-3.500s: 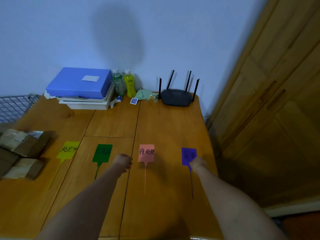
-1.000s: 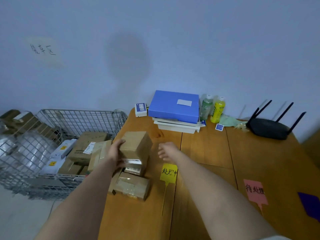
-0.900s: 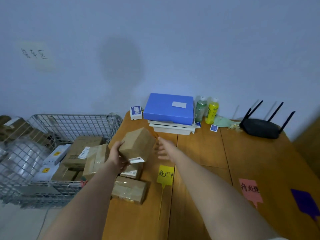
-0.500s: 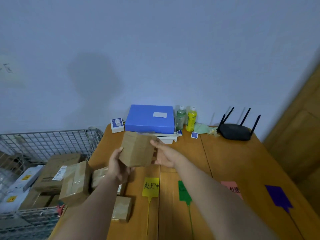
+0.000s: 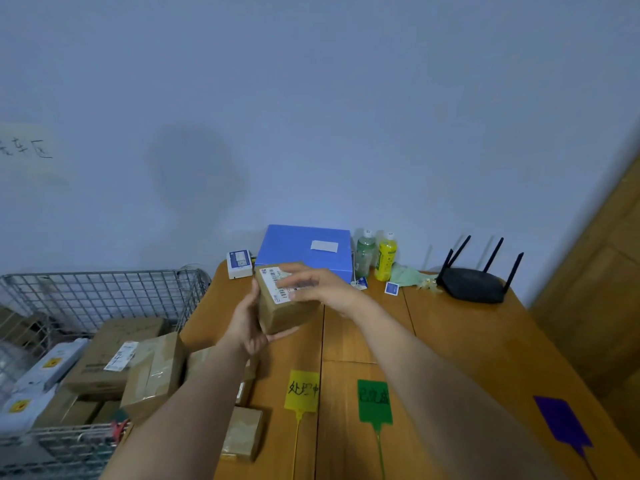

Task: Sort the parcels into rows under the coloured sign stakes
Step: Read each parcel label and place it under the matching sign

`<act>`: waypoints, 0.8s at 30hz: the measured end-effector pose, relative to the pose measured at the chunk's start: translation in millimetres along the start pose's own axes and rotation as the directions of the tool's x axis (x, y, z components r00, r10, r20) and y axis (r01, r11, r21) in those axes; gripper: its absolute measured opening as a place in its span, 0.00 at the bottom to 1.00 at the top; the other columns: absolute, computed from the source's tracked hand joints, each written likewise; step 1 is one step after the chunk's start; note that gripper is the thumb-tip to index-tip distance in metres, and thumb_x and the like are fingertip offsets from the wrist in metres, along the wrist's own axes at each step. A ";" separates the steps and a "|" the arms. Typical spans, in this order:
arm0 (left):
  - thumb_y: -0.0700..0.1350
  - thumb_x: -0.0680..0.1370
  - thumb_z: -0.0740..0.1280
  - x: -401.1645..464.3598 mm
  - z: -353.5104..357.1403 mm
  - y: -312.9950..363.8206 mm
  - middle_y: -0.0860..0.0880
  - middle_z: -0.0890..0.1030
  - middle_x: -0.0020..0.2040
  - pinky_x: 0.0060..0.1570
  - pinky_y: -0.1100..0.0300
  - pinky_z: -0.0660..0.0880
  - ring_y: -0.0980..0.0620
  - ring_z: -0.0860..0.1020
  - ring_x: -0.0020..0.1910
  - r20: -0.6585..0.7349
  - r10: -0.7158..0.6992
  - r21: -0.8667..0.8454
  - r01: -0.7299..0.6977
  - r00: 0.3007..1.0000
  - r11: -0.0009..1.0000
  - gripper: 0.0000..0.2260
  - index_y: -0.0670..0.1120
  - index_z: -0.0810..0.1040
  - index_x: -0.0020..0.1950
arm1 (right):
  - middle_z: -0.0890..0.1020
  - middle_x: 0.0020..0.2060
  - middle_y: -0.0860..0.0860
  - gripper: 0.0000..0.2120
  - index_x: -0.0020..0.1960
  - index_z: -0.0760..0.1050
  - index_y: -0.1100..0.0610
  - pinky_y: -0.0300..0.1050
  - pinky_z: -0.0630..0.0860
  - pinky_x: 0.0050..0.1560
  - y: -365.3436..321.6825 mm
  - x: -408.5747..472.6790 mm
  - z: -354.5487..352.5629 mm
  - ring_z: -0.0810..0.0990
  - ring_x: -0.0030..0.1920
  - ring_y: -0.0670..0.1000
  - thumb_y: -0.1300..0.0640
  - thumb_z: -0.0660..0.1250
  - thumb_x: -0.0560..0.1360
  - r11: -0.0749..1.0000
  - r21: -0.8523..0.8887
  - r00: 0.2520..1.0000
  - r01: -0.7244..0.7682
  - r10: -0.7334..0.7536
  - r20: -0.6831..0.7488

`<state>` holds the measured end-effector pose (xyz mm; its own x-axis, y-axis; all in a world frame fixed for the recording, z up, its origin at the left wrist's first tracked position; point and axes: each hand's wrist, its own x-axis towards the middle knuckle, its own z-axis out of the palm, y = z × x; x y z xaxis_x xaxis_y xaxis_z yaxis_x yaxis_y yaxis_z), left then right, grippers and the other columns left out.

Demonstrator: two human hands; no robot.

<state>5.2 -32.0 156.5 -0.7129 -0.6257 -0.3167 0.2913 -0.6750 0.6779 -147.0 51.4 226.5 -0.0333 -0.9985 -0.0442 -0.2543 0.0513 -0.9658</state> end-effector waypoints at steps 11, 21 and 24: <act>0.62 0.76 0.56 -10.4 7.0 20.8 0.44 0.82 0.55 0.42 0.49 0.83 0.46 0.84 0.46 0.008 0.119 0.079 -0.119 0.993 0.990 0.23 0.49 0.76 0.61 | 0.74 0.67 0.51 0.40 0.74 0.58 0.47 0.56 0.69 0.69 8.6 10.1 14.1 0.73 0.67 0.53 0.61 0.72 0.68 0.951 0.308 0.988 -0.013 0.059 -0.141; 0.67 0.74 0.56 -2.7 22.5 28.9 0.44 0.80 0.63 0.55 0.48 0.77 0.44 0.77 0.63 -0.133 0.159 0.269 -0.119 0.978 0.956 0.31 0.48 0.76 0.66 | 0.61 0.67 0.49 0.45 0.69 0.56 0.36 0.57 0.71 0.67 20.9 9.6 26.1 0.68 0.67 0.53 0.56 0.77 0.61 0.954 0.298 0.939 0.043 0.064 -0.338; 0.71 0.71 0.57 0.5 32.8 33.5 0.41 0.78 0.64 0.66 0.43 0.69 0.41 0.76 0.64 -0.150 0.190 0.121 -0.172 0.970 0.977 0.35 0.45 0.77 0.63 | 0.61 0.64 0.53 0.26 0.53 0.63 0.41 0.57 0.76 0.61 26.9 7.0 33.0 0.71 0.64 0.53 0.52 0.76 0.64 0.924 0.364 0.868 0.116 0.084 -0.490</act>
<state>-6.3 -42.1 200.8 -0.5403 -0.7941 -0.2783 0.3302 -0.5043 0.7979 -122.2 45.2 191.8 -0.5240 -0.8517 0.0059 0.1131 -0.0764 -0.9906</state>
